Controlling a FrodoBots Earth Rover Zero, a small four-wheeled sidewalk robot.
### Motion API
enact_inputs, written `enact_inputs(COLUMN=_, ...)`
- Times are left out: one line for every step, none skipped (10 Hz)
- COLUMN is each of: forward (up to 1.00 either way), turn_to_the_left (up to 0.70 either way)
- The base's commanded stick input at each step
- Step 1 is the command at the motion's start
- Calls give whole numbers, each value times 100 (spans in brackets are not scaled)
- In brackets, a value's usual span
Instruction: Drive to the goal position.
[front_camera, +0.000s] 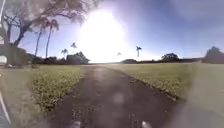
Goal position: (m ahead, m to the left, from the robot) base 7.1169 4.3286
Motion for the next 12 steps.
enact_inputs(forward=70, turn_to_the_left=0)
enact_inputs(forward=70, turn_to_the_left=0)
enact_inputs(forward=70, turn_to_the_left=0)
enact_inputs(forward=70, turn_to_the_left=0)
enact_inputs(forward=70, turn_to_the_left=0)
enact_inputs(forward=70, turn_to_the_left=0)
enact_inputs(forward=70, turn_to_the_left=0)
enact_inputs(forward=70, turn_to_the_left=0)
enact_inputs(forward=70, turn_to_the_left=0)
enact_inputs(forward=70, turn_to_the_left=0)
enact_inputs(forward=70, turn_to_the_left=0)
enact_inputs(forward=70, turn_to_the_left=0)
